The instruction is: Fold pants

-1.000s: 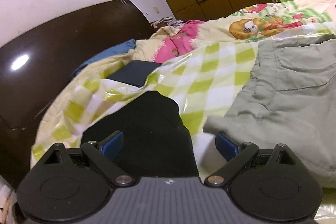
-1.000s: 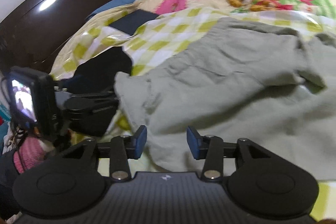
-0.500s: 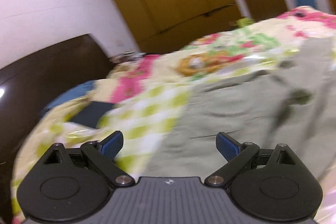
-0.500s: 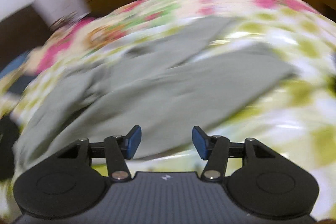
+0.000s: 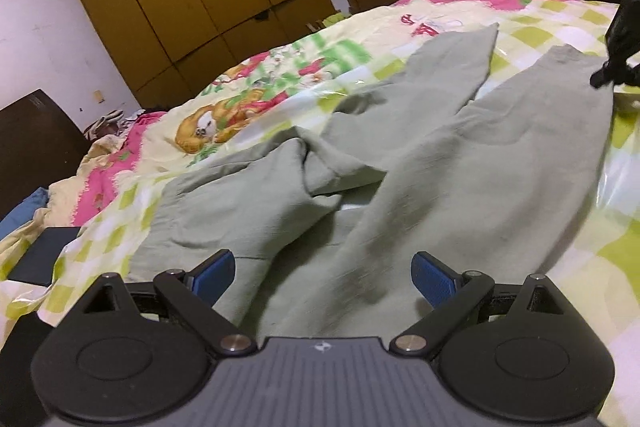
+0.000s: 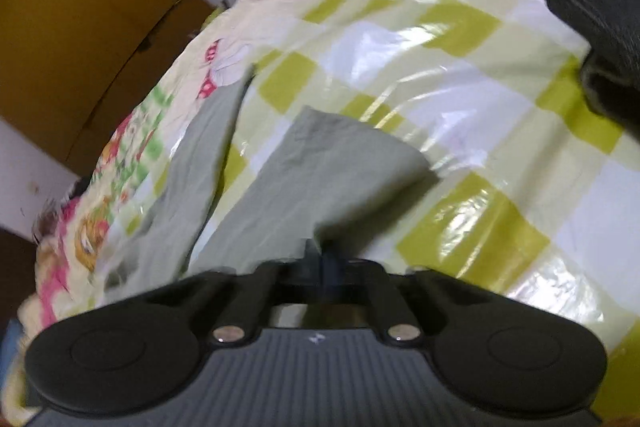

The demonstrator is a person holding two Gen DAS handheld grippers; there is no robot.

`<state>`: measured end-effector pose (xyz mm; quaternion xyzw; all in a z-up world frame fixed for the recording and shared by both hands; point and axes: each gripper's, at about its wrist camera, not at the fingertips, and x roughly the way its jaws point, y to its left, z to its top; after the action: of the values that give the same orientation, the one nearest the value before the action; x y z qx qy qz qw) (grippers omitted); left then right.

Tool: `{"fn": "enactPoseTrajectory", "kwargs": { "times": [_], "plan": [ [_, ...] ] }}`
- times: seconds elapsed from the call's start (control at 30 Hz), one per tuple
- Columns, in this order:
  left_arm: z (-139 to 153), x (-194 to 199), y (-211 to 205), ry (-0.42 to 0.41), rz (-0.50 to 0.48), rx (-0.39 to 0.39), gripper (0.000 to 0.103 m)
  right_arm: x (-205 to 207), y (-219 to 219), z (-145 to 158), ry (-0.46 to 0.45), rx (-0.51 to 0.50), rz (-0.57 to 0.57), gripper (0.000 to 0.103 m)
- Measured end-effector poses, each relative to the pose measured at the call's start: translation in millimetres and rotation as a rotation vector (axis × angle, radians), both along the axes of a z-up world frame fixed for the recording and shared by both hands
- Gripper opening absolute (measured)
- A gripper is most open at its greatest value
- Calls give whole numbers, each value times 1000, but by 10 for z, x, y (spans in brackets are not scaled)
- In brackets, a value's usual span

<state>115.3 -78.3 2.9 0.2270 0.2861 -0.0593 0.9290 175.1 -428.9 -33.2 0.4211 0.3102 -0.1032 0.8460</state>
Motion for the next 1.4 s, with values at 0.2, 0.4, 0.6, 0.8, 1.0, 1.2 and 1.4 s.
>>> {"fn": "enactPoseTrajectory", "kwargs": {
  "times": [0.2,0.4,0.6,0.8,1.0,1.2,1.4],
  "plan": [
    [26,-40,-180,6,-51,-40,103,-568,-233,386,-64,-90,7,3],
    [-39,-138,-362,64,-118,-65,103,-1016,-447,390,127,-232,-54,9],
    [70,-168,-72,45,-97,-35,103,-1351,-364,563,182,-371,-87,19],
    [265,209,442,-14,-55,1,103,-770,450,853,47,-521,262,33],
    [386,909,1067,-52,-14,25,103,235,1662,705,-71,-532,736,35],
    [250,1873,1665,82,34,3,103,983,2502,543,-85,-440,937,42],
    [17,2550,1895,200,66,-76,97,1286,2655,252,22,-343,963,43]
  ]
}}
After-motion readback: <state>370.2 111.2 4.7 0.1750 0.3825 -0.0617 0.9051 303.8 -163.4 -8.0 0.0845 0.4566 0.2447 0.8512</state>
